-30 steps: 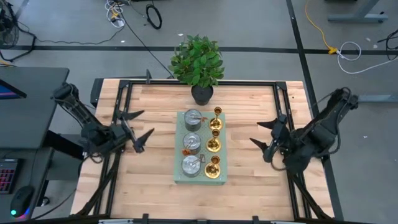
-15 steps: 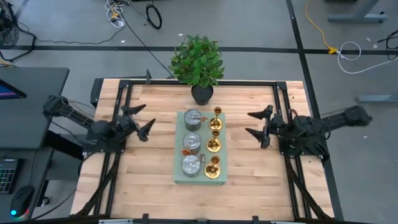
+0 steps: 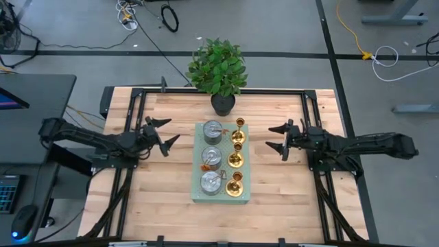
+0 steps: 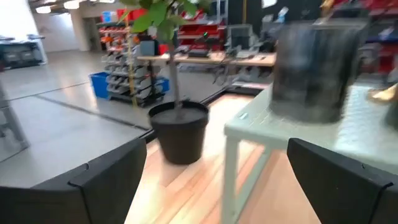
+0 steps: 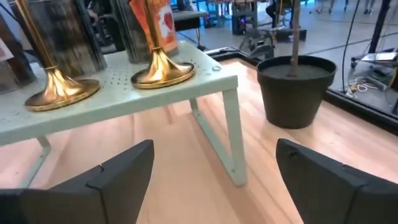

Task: Pick & Place candle stick holders
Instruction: Return to Home Position

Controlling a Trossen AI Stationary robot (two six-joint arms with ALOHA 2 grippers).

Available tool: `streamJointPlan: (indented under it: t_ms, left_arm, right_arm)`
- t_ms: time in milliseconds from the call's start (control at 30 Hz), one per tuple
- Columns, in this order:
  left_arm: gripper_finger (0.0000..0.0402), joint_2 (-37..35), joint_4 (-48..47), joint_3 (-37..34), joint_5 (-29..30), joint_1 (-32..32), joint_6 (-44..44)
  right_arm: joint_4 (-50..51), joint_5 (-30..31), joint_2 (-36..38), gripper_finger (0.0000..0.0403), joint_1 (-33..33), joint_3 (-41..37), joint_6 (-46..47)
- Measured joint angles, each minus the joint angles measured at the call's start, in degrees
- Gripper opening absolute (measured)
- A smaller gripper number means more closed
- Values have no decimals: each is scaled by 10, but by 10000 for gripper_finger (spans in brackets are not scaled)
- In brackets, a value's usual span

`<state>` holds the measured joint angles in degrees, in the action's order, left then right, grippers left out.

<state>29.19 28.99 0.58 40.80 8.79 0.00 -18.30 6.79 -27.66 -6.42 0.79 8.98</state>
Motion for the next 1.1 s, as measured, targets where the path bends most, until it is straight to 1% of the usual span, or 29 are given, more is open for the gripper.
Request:
streamJointPlan:
  t_ms: [100,167,267,367,433,467,567,700,833,900,967,1100]
  left_arm:
    - [399,0,-37,0,4,0,-1]
    - [399,0,-64,0,3,1,-19]
    - [399,0,-81,0,-17,4,-32]
    - [399,0,-93,0,-22,4,-37]
    - [399,0,-109,0,-34,4,-66]
    - [399,0,-118,0,-59,4,-78]
    - [399,0,-148,0,-167,4,-99]
    - [399,-4,-161,0,-260,4,-111]
    - [399,-40,-160,0,-302,4,-79]
    - [399,-71,-170,0,-321,4,-58]
    - [399,-103,-170,0,-332,4,-58]
    - [399,-180,-149,0,-393,4,-39]
  right_arm:
    - [9,-2,-1,340,-2,1,-14]
    - [7,-22,-2,340,-2,1,-20]
    - [9,-41,-1,340,-1,1,-22]
    - [19,-43,-2,340,-1,1,3]
    - [33,-43,-2,340,-1,1,30]
    - [39,-43,-2,340,-1,1,42]
    - [55,-43,-3,340,-1,1,80]
    - [59,-43,-3,340,-1,1,85]
    - [58,-43,-3,340,-1,1,84]
    - [58,-43,-3,340,-1,1,83]
    - [57,-43,-3,340,-1,1,83]
    - [56,-43,-3,340,-1,1,83]
